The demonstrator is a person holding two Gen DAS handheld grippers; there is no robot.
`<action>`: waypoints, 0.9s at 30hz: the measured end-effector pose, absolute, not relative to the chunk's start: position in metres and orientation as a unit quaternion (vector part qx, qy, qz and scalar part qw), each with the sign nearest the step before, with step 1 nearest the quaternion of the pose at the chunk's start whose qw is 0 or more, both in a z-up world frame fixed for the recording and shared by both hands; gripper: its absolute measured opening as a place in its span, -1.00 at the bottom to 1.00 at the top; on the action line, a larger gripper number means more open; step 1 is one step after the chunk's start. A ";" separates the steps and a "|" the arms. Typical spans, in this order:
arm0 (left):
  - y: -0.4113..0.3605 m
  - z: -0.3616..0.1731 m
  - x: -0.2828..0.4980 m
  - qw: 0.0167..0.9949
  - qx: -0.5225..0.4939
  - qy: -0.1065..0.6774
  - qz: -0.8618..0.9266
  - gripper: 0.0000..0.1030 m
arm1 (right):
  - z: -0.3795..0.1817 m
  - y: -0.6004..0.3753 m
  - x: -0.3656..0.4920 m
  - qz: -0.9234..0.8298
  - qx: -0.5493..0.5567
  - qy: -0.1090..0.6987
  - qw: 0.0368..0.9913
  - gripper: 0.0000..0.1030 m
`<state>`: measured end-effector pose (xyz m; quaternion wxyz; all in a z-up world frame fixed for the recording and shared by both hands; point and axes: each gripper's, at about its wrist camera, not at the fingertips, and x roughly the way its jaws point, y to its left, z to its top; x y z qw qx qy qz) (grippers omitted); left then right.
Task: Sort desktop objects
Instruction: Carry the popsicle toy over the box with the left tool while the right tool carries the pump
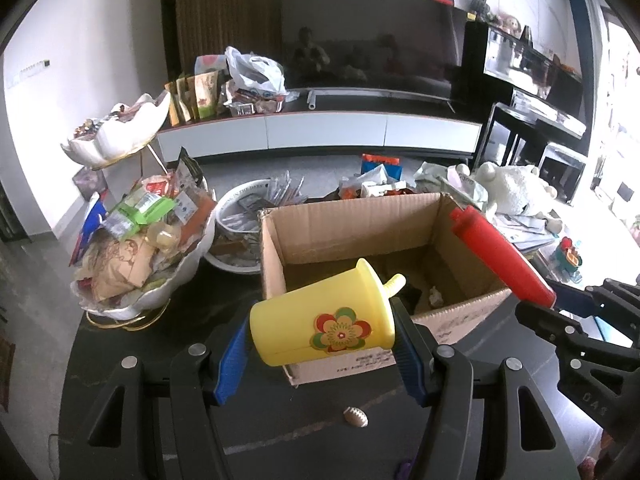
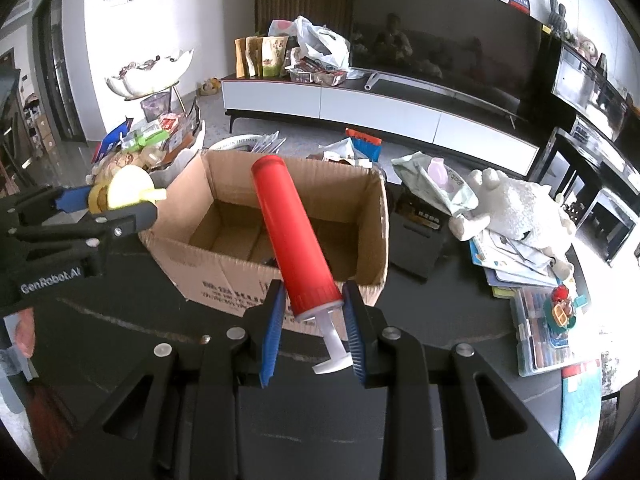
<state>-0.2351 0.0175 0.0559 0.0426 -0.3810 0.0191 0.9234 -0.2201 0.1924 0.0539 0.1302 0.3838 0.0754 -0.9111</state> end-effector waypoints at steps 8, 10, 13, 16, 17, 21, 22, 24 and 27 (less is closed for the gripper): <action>0.022 0.048 -0.258 0.047 -0.396 0.027 0.917 0.16 | 0.056 0.186 -0.258 -0.898 0.409 0.068 0.145 -0.49; 0.023 0.046 -0.263 0.047 -0.398 0.028 0.916 0.16 | 0.056 0.183 -0.267 -0.896 0.414 0.076 0.143 -0.49; 0.024 0.043 -0.273 0.050 -0.402 0.023 0.914 0.16 | 0.055 0.178 -0.277 -0.893 0.418 0.091 0.141 -0.49; 0.028 0.039 -0.279 0.052 -0.403 0.026 0.913 0.16 | 0.052 0.175 -0.288 -0.890 0.424 0.087 0.145 -0.49; 0.029 0.038 -0.281 0.053 -0.405 0.026 0.913 0.16 | 0.050 0.174 -0.291 -0.889 0.425 0.084 0.147 -0.49; 0.032 0.032 -0.288 0.056 -0.410 0.026 0.910 0.16 | 0.044 0.171 -0.299 -0.886 0.431 0.072 0.156 -0.49; 0.032 0.031 -0.290 0.056 -0.411 0.026 0.909 0.16 | 0.043 0.170 -0.301 -0.885 0.432 0.069 0.158 -0.49; 0.033 0.027 -0.292 0.057 -0.415 0.028 0.908 0.16 | 0.037 0.169 -0.306 -0.882 0.438 0.063 0.161 -0.49; 0.034 0.022 -0.296 0.058 -0.421 0.030 0.905 0.16 | 0.029 0.171 -0.314 -0.878 0.448 0.050 0.164 -0.49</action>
